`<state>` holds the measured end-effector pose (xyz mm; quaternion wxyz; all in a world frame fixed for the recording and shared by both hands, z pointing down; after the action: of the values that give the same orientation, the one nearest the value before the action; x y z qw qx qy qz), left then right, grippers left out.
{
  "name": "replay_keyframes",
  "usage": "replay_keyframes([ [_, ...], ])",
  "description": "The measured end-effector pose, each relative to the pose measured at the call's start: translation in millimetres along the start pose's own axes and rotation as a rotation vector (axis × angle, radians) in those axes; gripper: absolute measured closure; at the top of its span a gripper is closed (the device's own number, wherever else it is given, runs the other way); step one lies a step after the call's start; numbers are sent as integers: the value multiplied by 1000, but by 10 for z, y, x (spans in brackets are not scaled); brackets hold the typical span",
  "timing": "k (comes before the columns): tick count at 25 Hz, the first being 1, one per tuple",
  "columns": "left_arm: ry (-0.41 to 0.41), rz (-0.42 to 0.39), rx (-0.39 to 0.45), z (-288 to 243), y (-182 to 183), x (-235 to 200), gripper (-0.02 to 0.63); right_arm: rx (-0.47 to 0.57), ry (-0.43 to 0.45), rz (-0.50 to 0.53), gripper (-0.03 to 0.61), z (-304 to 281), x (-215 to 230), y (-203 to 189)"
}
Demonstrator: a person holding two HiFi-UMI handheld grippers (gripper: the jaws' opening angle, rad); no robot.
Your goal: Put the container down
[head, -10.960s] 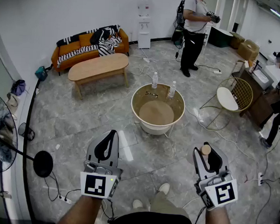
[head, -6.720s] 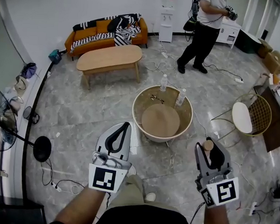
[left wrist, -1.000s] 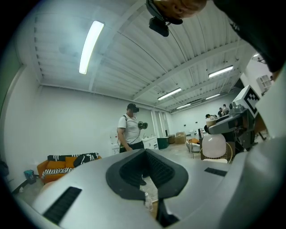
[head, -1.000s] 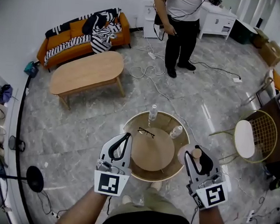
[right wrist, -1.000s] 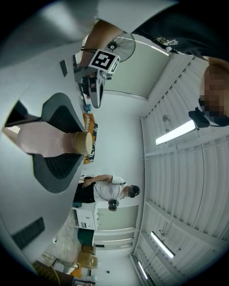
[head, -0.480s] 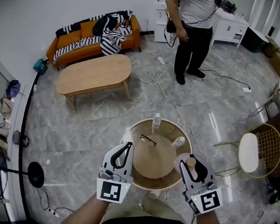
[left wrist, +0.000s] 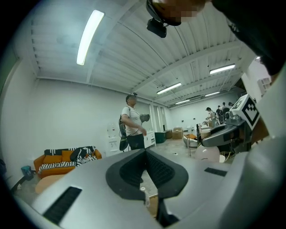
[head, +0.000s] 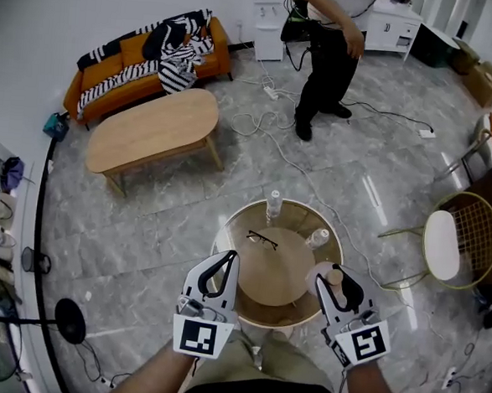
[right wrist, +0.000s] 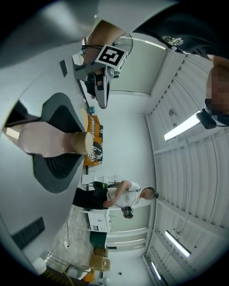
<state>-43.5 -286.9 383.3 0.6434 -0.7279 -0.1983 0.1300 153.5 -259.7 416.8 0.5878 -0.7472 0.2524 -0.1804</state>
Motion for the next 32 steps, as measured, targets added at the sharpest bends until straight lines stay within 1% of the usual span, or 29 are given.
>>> replay_keyframes([
  [4, -53, 18, -3, -90, -64, -103, 598, -12, -63, -24, 425, -94, -42, -85],
  [11, -134, -8, 11, -171, -95, -204, 598, -42, -124, -36, 425, -181, -142, -234],
  [14, -151, 4, 12, -191, -186, -212, 598, -56, -145, -36, 425, -181, -172, -355],
  [17, -171, -12, 11, -221, -266, -232, 598, -68, -161, -42, 425, -195, -211, -465],
  [20, -181, -5, 11, -219, -372, -247, 598, -84, -172, -48, 425, -211, -283, -618],
  [25, -203, -3, 17, -295, -485, -158, 598, -105, -190, -72, 425, -256, -271, -851],
  [28, -220, -13, 13, -327, -553, -102, 598, -117, -200, -85, 425, -278, -275, -936],
  [32, -232, -34, 1, -339, -721, -57, 598, -133, -199, -94, 425, -289, -296, -1210],
])
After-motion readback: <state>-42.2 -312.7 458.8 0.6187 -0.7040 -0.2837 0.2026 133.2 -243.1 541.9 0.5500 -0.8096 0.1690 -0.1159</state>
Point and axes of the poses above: the fingertips, and each gripper's own axes: z backward along the fingers, x to its right, y out of its top, the point moved 3 cm from there along z, backward along the fingers, and after that the axes turned 6 degrees about z, right-handed, at the moved point
